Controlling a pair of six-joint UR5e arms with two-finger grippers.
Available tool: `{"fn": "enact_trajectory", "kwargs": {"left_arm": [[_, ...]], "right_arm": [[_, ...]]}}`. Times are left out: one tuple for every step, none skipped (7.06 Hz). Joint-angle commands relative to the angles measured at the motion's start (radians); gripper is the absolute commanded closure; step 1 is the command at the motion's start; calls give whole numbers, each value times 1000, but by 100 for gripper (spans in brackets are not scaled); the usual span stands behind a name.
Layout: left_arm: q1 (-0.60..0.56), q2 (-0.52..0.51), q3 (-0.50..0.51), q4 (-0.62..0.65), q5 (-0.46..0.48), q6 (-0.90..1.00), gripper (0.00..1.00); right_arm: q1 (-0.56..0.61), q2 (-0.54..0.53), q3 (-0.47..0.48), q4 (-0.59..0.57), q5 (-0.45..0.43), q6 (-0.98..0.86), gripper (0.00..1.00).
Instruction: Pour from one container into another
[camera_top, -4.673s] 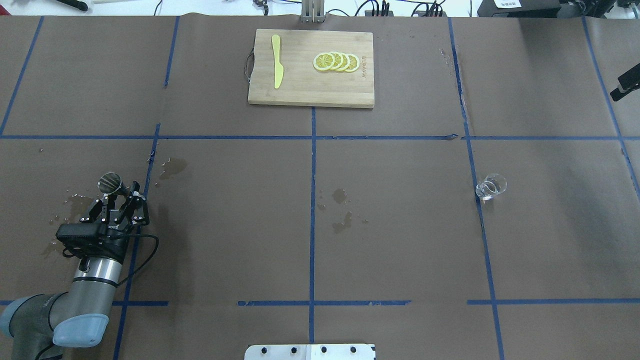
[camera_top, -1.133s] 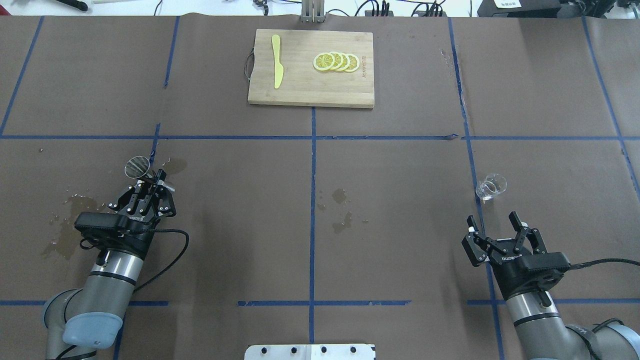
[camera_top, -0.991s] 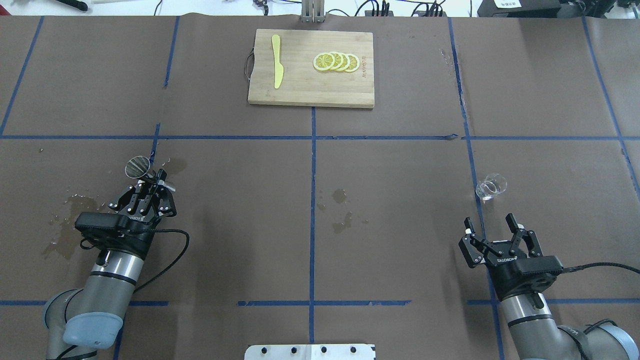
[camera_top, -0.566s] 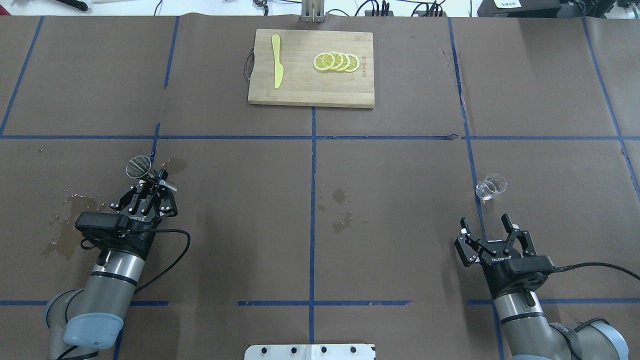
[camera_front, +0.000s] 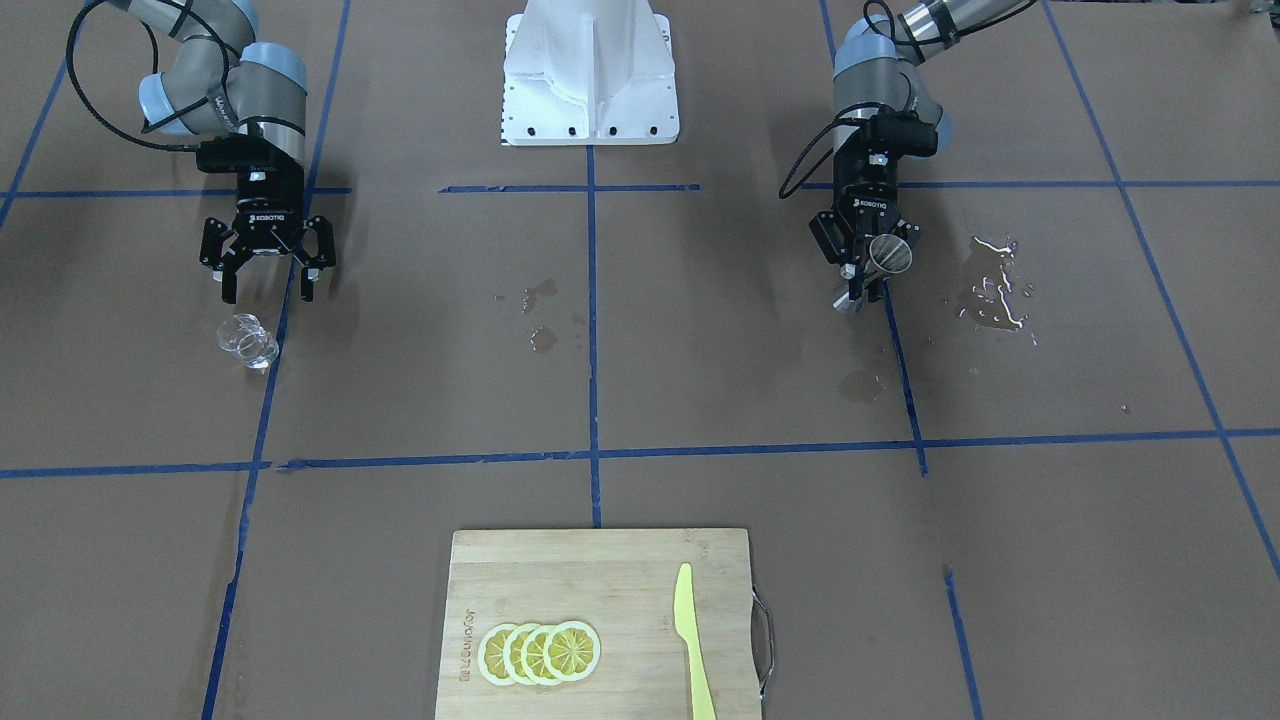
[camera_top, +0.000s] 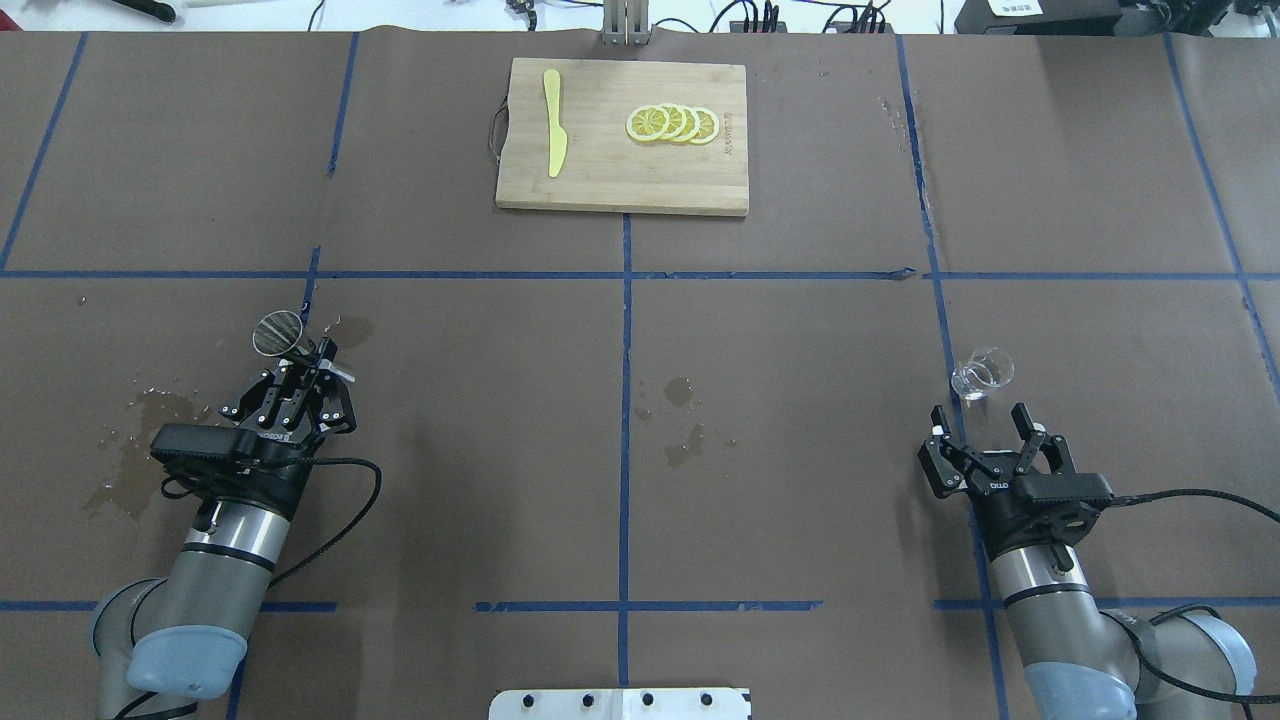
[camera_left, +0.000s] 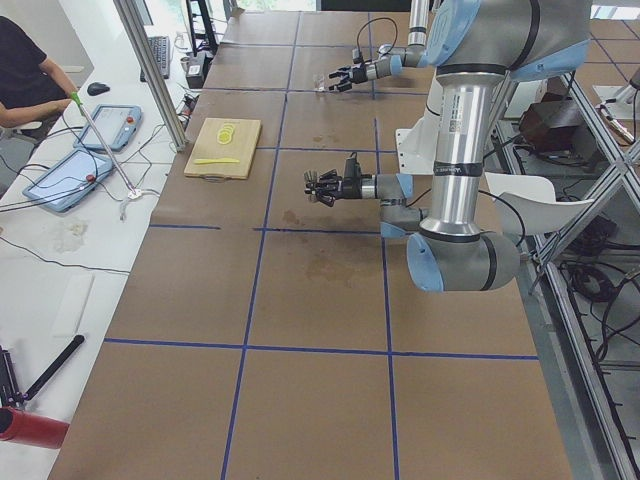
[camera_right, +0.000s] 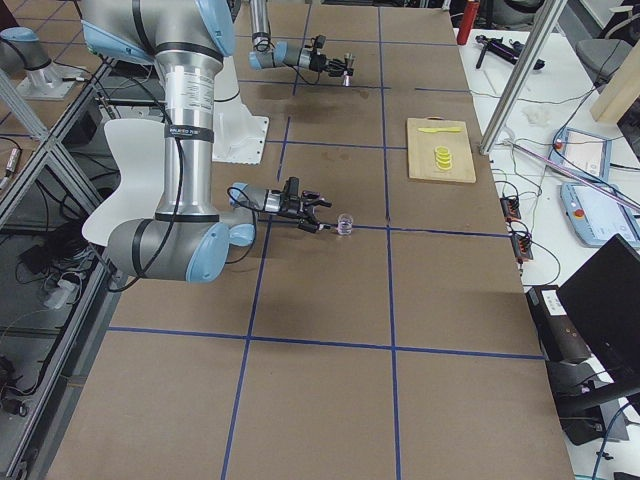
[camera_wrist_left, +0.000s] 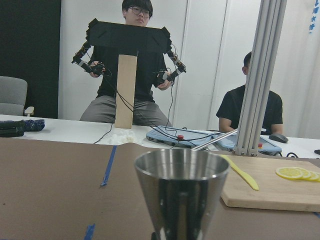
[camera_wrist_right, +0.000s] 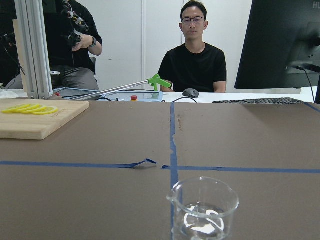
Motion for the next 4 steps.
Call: {"fn": "enact_trajectory", "kwargs": {"left_arm": [[0,0,0,-5,0,0,100],[0,0,0,-5,0,0,100],[0,0,0,-5,0,0,100],[0,0,0,-5,0,0,100]], "right_arm": [[49,41,-38,0,44,-3,1],[65,49,-68,0,52,0,2],[89,89,-97,0,57,-4,2],[106,103,-123,0,74,-4,2]]}}
